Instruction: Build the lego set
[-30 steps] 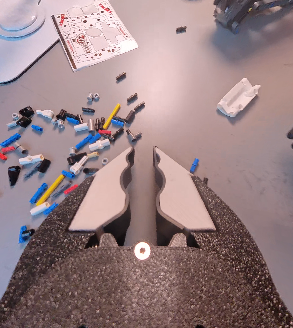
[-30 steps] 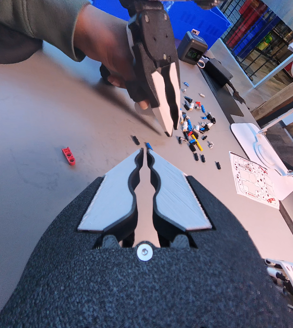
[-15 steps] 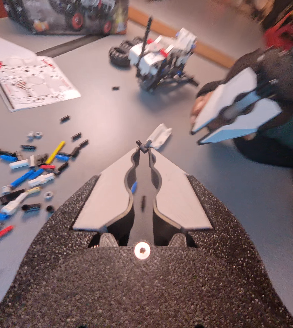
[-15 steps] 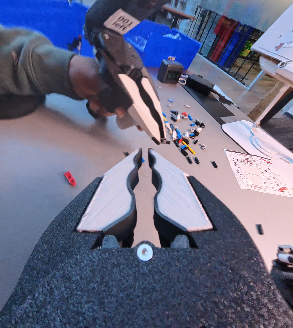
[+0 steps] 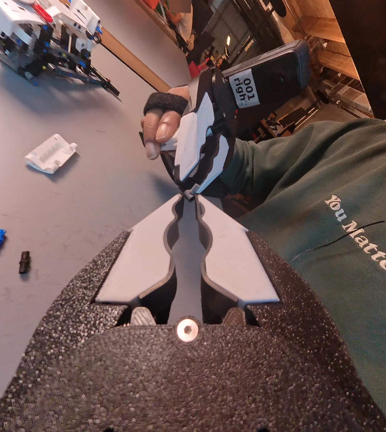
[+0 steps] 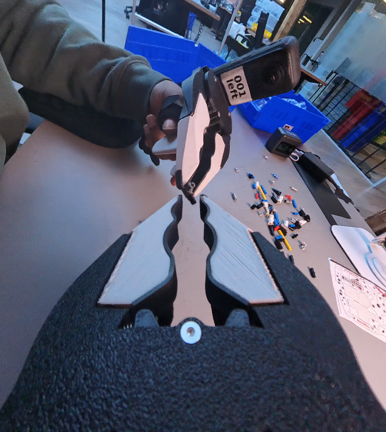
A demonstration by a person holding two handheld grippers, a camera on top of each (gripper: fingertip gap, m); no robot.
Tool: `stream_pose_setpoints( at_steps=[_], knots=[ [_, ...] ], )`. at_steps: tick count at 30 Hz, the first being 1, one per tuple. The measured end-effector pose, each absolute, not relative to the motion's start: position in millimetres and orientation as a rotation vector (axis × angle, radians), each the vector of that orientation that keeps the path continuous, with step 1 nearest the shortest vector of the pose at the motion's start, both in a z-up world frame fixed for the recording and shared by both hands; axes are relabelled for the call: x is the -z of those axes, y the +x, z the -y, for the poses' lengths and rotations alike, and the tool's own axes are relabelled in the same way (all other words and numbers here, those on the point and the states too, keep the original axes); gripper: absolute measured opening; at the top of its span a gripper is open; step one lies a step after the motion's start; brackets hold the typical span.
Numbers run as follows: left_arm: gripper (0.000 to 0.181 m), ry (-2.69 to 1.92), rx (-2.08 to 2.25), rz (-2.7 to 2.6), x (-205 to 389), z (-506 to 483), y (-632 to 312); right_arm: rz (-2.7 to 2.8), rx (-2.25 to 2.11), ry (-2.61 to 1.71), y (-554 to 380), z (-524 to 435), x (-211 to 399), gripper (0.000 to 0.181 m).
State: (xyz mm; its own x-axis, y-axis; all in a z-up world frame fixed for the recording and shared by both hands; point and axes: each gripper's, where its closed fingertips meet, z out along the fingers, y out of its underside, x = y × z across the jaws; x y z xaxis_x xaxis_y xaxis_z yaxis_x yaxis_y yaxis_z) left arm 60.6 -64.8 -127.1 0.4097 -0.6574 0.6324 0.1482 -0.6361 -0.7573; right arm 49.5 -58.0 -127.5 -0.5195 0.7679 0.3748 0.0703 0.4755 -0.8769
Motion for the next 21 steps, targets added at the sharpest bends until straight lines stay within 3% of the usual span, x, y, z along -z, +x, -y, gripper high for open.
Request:
stream_pose_setpoints(
  at_steps=[6,13,21],
  knots=[
    [0.009,-1.953,1.311,-0.349,139,59,55,1.944,-0.951,-0.688,42,58,145,0.007],
    [0.011,-1.786,1.058,-0.357,107,48,37,1.633,-1.327,-0.955,27,41,112,0.007],
    [0.008,-1.814,0.921,-0.366,109,44,34,1.619,-1.225,-0.909,20,47,118,0.007]
  ],
)
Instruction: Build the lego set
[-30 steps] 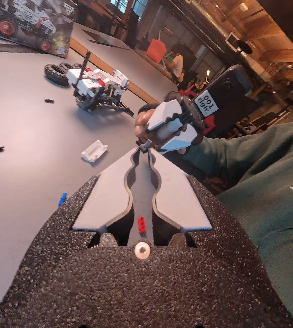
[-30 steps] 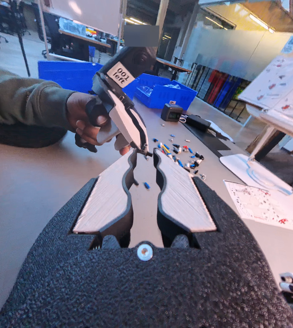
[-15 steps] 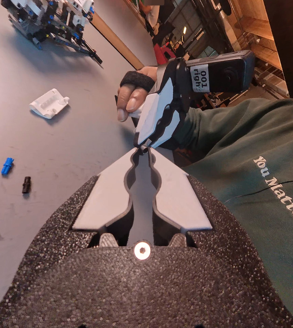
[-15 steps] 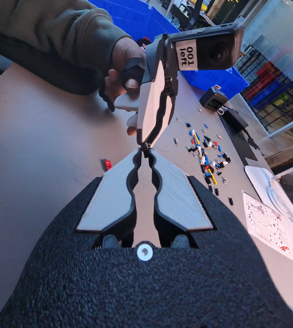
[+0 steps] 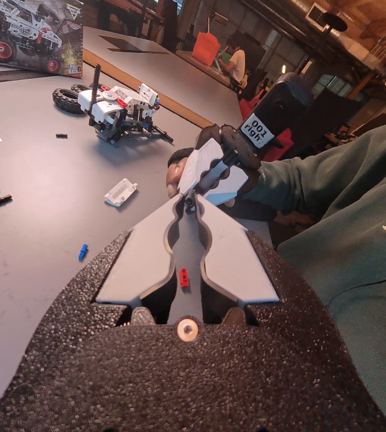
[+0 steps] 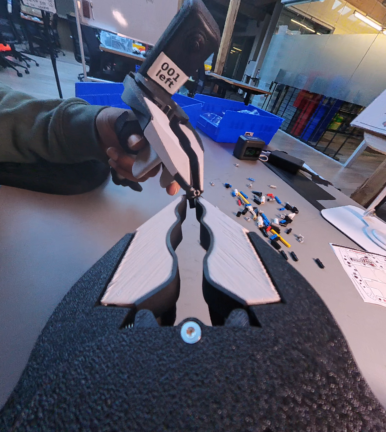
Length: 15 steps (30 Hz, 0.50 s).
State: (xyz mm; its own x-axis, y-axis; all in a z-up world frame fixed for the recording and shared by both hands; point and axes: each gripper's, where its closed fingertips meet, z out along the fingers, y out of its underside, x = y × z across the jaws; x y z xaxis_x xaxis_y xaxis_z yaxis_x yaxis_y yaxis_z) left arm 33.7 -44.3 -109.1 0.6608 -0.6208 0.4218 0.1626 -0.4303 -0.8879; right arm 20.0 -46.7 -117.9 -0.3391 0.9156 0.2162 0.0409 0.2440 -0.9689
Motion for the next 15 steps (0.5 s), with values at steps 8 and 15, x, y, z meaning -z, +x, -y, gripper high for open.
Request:
stream_pose_setpoints(
  at_steps=[8,15],
  knots=[
    [0.01,-1.835,0.822,-0.397,109,44,31,1.597,-1.23,-0.923,19,47,116,0.007],
    [0.008,-1.797,0.886,-0.392,103,47,34,1.55,-1.252,-0.902,21,46,106,0.007]
  ],
)
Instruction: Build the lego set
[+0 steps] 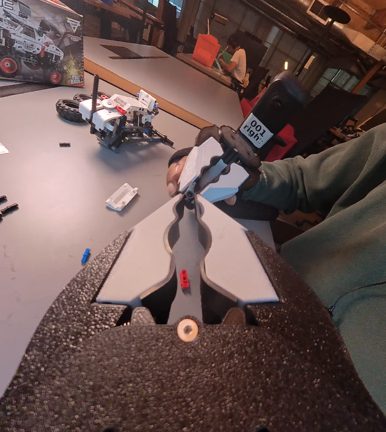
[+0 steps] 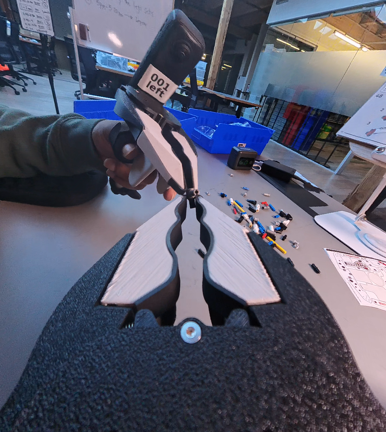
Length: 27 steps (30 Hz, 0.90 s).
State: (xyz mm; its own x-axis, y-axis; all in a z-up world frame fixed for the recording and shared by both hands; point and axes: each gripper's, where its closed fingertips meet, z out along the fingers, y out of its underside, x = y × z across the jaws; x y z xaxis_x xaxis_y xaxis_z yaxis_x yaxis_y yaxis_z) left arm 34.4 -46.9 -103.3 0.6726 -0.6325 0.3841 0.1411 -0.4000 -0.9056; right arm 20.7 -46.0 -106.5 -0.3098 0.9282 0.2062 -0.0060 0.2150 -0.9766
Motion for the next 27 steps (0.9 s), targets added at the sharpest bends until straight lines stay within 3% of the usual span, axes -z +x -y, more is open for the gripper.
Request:
stream_pose_setpoints(
  at_steps=[9,13,27],
  knots=[
    [0.006,-1.939,0.82,-0.415,128,46,31,1.679,-1.103,-0.9,18,45,130,0.008],
    [0.006,-2.064,0.716,-0.562,154,55,36,1.902,-1.148,-0.947,28,56,157,0.017],
    [0.006,-2.092,0.661,-0.696,168,62,46,2.029,-1.101,-0.911,38,60,172,0.005]
  ],
)
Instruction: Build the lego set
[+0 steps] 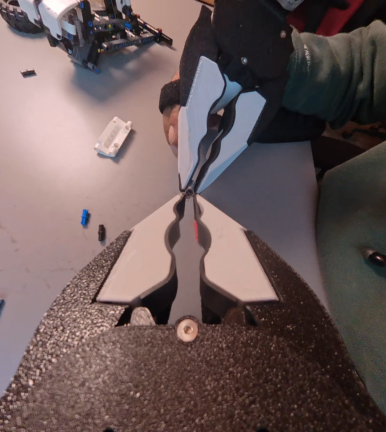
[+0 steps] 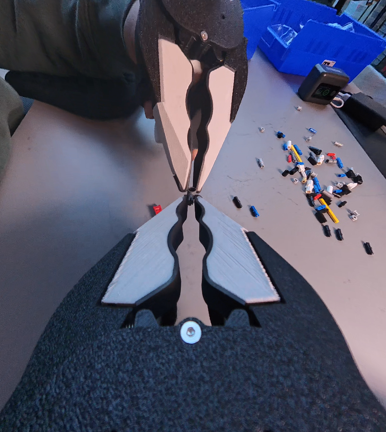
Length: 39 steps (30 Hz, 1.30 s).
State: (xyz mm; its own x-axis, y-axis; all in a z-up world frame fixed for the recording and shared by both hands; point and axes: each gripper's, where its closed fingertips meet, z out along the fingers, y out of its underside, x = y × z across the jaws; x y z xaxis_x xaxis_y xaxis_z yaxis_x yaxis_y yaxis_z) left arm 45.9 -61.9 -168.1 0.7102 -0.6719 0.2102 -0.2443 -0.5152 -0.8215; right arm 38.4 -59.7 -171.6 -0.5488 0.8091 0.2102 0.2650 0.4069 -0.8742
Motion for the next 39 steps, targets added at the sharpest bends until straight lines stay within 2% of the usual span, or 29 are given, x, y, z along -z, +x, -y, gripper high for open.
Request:
stream_pose_setpoints(
  at_steps=[3,7,13,17,28,39],
  knots=[
    [0.017,-2.02,0.718,-0.679,157,62,43,1.932,-1.219,-0.932,38,55,154,0.005],
    [0.02,-1.91,0.795,-0.645,142,59,44,1.769,-1.467,-0.95,38,57,123,0.005],
    [0.005,-1.82,0.802,-0.655,129,60,52,1.725,-1.58,-0.963,38,63,117,0.005],
    [0.004,-1.814,0.786,-0.666,126,61,53,1.716,-1.626,-0.969,40,63,115,0.005],
    [0.004,-2.022,0.603,-0.79,167,64,49,1.951,-1.325,-0.969,41,62,153,0.006],
    [0.004,-2.082,0.572,-0.861,184,69,53,2.053,-1.246,-0.969,44,67,171,0.007]
  ],
)
